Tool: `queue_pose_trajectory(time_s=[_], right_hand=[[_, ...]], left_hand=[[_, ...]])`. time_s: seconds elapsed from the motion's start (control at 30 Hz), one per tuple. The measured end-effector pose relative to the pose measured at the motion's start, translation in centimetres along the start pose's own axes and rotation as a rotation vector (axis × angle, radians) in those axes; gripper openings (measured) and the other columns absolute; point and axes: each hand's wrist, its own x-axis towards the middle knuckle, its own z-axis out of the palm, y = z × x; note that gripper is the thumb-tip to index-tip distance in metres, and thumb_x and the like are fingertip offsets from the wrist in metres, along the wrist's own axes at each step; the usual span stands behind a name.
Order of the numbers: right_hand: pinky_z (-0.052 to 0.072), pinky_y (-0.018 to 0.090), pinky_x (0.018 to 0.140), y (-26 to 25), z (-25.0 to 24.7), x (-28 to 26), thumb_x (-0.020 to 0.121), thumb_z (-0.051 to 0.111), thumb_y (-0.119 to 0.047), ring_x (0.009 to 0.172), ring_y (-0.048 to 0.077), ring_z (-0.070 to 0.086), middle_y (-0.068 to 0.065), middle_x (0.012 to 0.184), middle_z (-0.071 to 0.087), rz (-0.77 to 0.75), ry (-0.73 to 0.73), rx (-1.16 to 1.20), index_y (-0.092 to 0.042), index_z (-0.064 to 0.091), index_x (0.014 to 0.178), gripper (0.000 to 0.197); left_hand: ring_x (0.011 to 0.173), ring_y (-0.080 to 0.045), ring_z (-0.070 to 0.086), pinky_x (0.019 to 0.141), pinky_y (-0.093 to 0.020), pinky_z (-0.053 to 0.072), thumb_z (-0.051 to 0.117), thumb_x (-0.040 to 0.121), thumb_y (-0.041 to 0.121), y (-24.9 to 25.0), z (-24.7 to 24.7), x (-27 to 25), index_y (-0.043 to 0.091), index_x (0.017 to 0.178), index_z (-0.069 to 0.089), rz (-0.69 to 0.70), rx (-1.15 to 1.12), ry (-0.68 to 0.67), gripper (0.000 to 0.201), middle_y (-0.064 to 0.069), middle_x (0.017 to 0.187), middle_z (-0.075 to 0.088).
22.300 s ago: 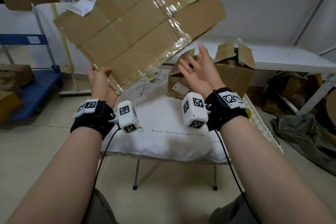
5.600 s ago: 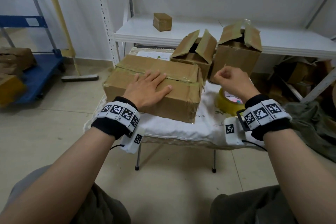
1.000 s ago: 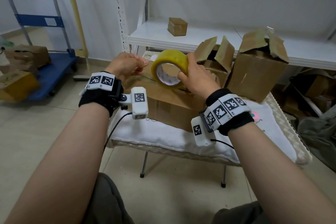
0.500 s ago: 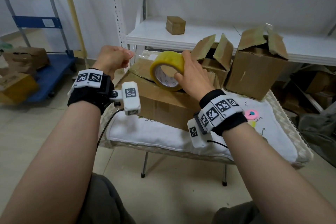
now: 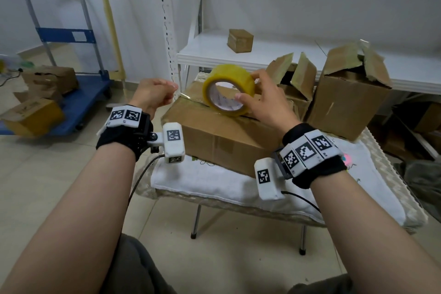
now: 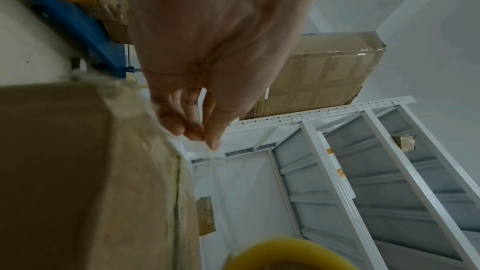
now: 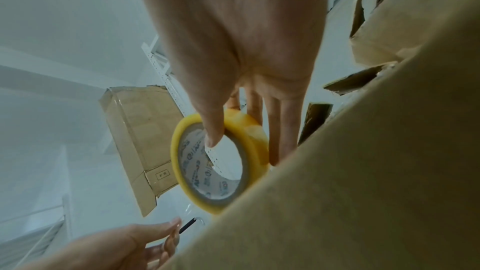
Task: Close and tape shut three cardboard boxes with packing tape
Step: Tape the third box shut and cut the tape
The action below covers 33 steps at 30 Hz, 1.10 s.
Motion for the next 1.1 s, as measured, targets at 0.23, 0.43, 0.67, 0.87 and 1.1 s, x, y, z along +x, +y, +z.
queue_pose_trajectory(time_s=[0.23,0.43,0.67,0.87,1.1], right_hand=[[0.054,0.055,0.093,0.3,0.2,-0.2,0.095,0.067,-0.039,0.119,0.031,0.054,0.000,0.121,0.053,-0.021,-0.001,0.059,-0.028,0.043,0.129,0.043],[0.055,0.056,0.091,0.0,0.3,-0.4,0.094,0.066,-0.042,0.117,0.032,0.057,-0.002,0.122,0.053,-0.053,-0.020,0.074,-0.031,0.042,0.129,0.044],[0.052,0.050,0.095,-0.9,1.1,-0.9,0.095,0.067,-0.040,0.116,0.020,0.052,-0.001,0.122,0.053,-0.104,0.010,0.060,-0.024,0.046,0.132,0.045],[0.050,0.049,0.099,-0.7,1.5,-0.7,0.096,0.066,-0.038,0.120,0.019,0.049,0.000,0.130,0.051,-0.093,0.003,0.044,-0.025,0.044,0.136,0.048],[0.055,0.053,0.092,-0.6,1.7,-0.7,0.094,0.068,-0.033,0.117,0.025,0.055,-0.006,0.123,0.045,-0.091,-0.017,0.028,-0.027,0.042,0.139,0.052]], left_hand=[[0.066,-0.010,0.055,0.056,-0.016,0.050,0.062,0.093,0.002,-0.3,1.1,0.4,0.008,0.088,0.068,-0.032,0.025,0.020,0.009,-0.004,0.082,0.063],[0.056,-0.009,0.047,0.043,-0.013,0.043,0.067,0.093,0.011,-0.4,1.7,0.1,0.004,0.092,0.069,-0.042,0.034,0.079,0.006,-0.003,0.070,0.057],[0.062,-0.012,0.049,0.058,-0.019,0.046,0.060,0.095,0.005,-0.4,1.5,0.1,0.003,0.082,0.067,-0.068,0.102,0.060,0.016,-0.007,0.077,0.058],[0.086,-0.019,0.061,0.080,-0.030,0.054,0.060,0.096,0.005,-1.1,2.0,0.2,-0.004,0.098,0.070,-0.063,0.085,0.101,0.014,-0.012,0.090,0.066],[0.106,-0.028,0.063,0.101,-0.041,0.051,0.058,0.097,0.009,-1.2,2.7,-0.2,0.003,0.102,0.075,0.002,0.301,0.196,0.019,-0.013,0.110,0.071]])
